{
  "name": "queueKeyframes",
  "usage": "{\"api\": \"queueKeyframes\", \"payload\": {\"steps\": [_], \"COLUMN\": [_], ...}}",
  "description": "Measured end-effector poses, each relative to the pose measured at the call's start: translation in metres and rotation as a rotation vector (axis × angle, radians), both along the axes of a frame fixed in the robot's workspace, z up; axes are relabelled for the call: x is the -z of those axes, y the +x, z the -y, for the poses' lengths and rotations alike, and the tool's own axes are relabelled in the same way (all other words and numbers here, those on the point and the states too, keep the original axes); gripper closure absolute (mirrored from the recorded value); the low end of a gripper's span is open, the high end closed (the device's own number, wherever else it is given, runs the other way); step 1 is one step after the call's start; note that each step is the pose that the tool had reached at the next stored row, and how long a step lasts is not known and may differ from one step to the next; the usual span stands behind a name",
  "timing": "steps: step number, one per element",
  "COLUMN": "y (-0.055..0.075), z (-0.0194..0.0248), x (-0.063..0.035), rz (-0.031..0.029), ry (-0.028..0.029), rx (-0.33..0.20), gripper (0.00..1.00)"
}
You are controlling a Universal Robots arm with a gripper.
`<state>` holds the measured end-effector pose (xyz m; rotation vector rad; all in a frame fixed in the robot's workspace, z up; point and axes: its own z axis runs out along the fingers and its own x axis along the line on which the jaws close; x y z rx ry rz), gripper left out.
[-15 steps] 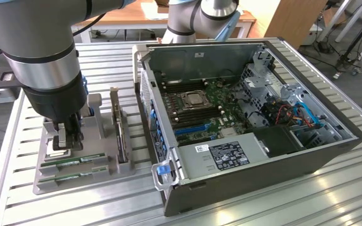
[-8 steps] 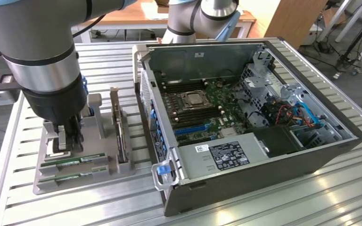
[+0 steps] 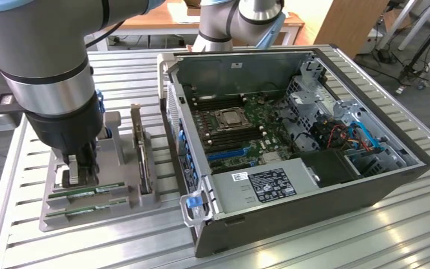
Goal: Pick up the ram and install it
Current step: 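Pick up the ram and move it above insertion slot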
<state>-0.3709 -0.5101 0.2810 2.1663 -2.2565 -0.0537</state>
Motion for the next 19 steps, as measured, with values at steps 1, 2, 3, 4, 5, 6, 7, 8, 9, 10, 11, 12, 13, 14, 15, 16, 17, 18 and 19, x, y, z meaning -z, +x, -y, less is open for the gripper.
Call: {"api": "queueKeyframes", "payload": {"steps": [1, 2, 3, 4, 5, 6, 7, 8, 9, 10, 11, 12, 13, 14, 15, 16, 17, 18, 19], "y": [0.000, 0.000, 0.000, 0.000, 0.000, 0.000, 0.000, 0.000, 0.000, 0.000, 0.000, 0.000, 0.000, 0.000, 0.000, 0.000, 0.000, 0.000, 0.000], "z": [0.0008, 0.0011, 0.0011, 0.0011, 0.0011, 0.0011, 0.0011, 0.0012, 0.0012, 0.0012, 0.0012, 0.0012, 0.0012, 0.0012, 0.0012, 0.0012, 0.0012, 0.0012, 0.0012], "x": [0.0000, 0.0000, 0.0000, 0.0000, 0.0001, 0.0004, 0.0012, 0.0020, 0.0030, 0.0042, 0.0053, 0.0064, 0.0074, 0.0084, 0.0093, 0.0101, 0.0103, 0.0103, 0.0103], "rz": [0.0000, -0.0001, 0.0000, 0.0000, 0.0000, 0.0000, 0.0002, 0.0001, -0.0001, 0.0000, 0.0000, 0.0000, -0.0001, 0.0000, -0.0001, 0.0000, -0.0001, -0.0002, -0.0003], "ry": [0.0000, 0.0000, 0.0000, 0.0000, 0.0000, 0.0001, 0.0002, 0.0001, 0.0000, 0.0000, 0.0000, 0.0000, 0.0000, 0.0000, 0.0000, 0.0000, -0.0001, -0.0002, -0.0002], "rx": [0.000, 0.000, 0.000, 0.000, 0.000, 0.000, 0.000, 0.000, 0.000, 0.000, 0.000, 0.000, 0.000, 0.000, 0.000, 0.000, 0.000, 0.000, 0.000], "gripper": [0.70, 0.70, 0.70, 0.70, 0.70, 0.70, 0.70, 0.70, 0.70, 0.70, 0.70, 0.70, 0.70, 0.70, 0.70, 0.70, 0.70, 0.70, 0.70]}}
